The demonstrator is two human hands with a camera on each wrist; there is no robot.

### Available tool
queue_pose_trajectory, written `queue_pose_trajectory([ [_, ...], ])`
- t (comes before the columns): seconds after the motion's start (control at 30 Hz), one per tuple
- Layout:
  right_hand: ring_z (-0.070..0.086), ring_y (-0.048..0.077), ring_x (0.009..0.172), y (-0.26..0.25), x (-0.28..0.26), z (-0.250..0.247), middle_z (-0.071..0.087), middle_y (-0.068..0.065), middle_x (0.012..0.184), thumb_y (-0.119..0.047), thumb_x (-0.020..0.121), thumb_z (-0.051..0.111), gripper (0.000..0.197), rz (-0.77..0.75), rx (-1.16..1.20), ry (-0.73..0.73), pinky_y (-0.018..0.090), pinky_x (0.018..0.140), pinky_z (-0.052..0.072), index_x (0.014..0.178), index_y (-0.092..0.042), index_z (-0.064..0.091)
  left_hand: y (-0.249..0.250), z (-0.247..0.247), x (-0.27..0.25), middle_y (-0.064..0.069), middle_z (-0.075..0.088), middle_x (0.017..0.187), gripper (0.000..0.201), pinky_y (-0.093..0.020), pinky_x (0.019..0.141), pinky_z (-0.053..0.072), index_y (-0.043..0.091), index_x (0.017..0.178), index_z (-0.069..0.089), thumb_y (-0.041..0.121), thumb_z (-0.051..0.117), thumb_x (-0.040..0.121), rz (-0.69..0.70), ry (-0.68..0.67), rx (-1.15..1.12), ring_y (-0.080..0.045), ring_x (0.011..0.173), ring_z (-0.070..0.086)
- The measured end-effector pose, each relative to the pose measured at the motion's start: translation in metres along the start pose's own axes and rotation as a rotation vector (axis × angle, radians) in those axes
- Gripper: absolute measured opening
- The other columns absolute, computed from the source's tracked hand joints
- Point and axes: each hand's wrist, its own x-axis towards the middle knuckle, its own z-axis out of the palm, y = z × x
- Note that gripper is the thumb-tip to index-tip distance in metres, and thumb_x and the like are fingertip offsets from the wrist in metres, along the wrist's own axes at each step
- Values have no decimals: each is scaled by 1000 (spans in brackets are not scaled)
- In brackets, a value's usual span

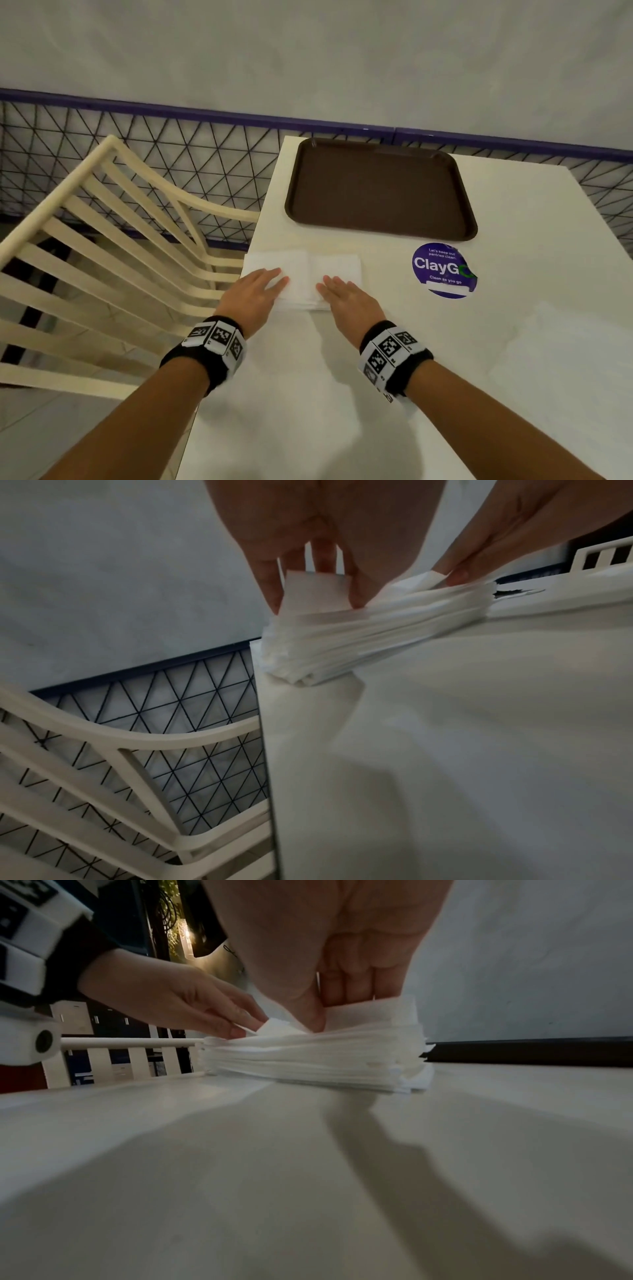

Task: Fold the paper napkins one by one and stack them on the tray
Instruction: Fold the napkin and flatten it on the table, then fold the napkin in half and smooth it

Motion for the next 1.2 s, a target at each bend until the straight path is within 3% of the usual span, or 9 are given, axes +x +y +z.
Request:
queue_pose_trajectory([
  [0.1, 28, 23, 142, 2, -5, 0, 26, 9, 153, -17, 97, 43, 50, -57, 65, -197, 36, 115, 24, 145, -10, 31, 7, -2, -5, -1, 26, 152, 57, -32, 113, 23, 18, 145, 28, 42, 18, 95, -76, -144, 72, -20, 139, 27],
  [0.2, 5, 21, 147, 7, -12, -1, 2, 3, 159, -31, 102, 20, 51, -32, 54, -273, 38, 119, 5, 150, -16, 10, 17, -12, -6, 2, 25, 153, 59, -32, 115, 18, 19, 145, 28, 50, 26, 95, -160, -201, 160, -17, 139, 24],
  [0.33, 4, 20, 147, 40, -45, -7, 3, 4, 159, -32, 102, 21, 52, 115, 88, -210, 36, 119, 2, 150, -15, 8, 46, -25, 2, -7, 48, 138, 52, -41, 110, 28, 14, 129, 54, 47, 42, 91, -168, 19, 53, -26, 128, 43],
  [0.47, 9, 18, 146, 93, -109, -8, 8, 4, 158, -26, 101, 29, 52, 355, 121, -130, 32, 118, 6, 149, -14, 12, 96, -27, 17, -15, 69, 99, 52, -45, 80, 52, 6, 93, 71, 42, 38, 75, 67, 122, -23, -33, 88, 67],
  [0.67, 28, 20, 138, 165, -226, -1, 27, 3, 150, -24, 95, 44, 52, 795, 253, -77, 29, 110, 28, 144, -17, 29, 191, -19, 45, -6, 71, 88, 43, -35, 69, 56, 13, 85, 72, 33, 37, 70, 371, 59, -66, -23, 78, 70],
  [0.87, 19, 18, 143, 205, -291, 11, 11, 1, 157, -25, 91, 54, 65, 866, 398, -237, 31, 115, 25, 147, -19, 22, 269, -9, 67, -1, 70, 84, 37, -26, 60, 56, 16, 82, 73, 29, 41, 68, 596, 8, -98, -17, 73, 70],
  [0.93, 17, 16, 144, 213, -299, 14, 6, -2, 158, -24, 92, 52, 65, 826, 422, -296, 31, 116, 23, 148, -20, 19, 293, -11, 71, -2, 69, 90, 29, -26, 64, 55, 14, 89, 72, 23, 53, 69, 616, 20, -126, -19, 78, 70],
  [1.03, 23, 17, 142, 222, -302, 14, 12, -2, 157, -23, 95, 47, 59, 774, 377, -300, 30, 113, 25, 148, -18, 21, 323, -5, 77, -1, 49, 132, 40, -27, 98, 38, 16, 130, 51, 23, 48, 91, 622, -89, -88, -18, 122, 48],
  [1.2, 44, 23, 126, 230, -304, 16, 44, 7, 140, -18, 98, 35, 40, 678, 252, -233, 30, 98, 38, 137, -8, 37, 358, 2, 88, 5, 34, 143, 47, -23, 105, 28, 23, 141, 34, 31, 40, 95, 630, -145, -79, -12, 131, 33],
])
